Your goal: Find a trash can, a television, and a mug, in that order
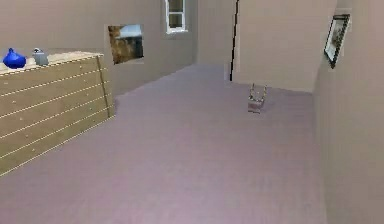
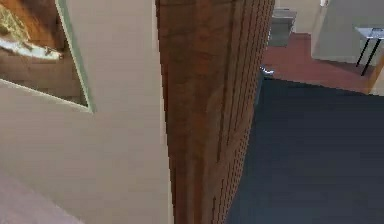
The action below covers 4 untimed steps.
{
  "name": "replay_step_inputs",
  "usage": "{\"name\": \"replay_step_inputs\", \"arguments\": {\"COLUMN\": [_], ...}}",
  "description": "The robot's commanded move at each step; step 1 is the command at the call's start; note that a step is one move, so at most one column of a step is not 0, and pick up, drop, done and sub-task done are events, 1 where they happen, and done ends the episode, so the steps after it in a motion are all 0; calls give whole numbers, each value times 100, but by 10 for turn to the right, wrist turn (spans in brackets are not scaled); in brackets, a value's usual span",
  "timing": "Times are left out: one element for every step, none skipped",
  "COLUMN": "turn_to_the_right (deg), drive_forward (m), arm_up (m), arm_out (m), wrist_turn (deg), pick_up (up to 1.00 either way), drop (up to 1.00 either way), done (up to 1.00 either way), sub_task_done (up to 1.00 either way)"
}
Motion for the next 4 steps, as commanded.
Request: {"name": "replay_step_inputs", "arguments": {"turn_to_the_right": [0,0,30,0], "drive_forward": [100,100,0,100], "arm_up": [0,0,0,0], "arm_out": [0,0,0,0], "wrist_turn": [0,0,0,0], "pick_up": [0,0,0,0], "drop": [0,0,0,0], "done": [0,0,0,0], "sub_task_done": [0,0,0,0]}}
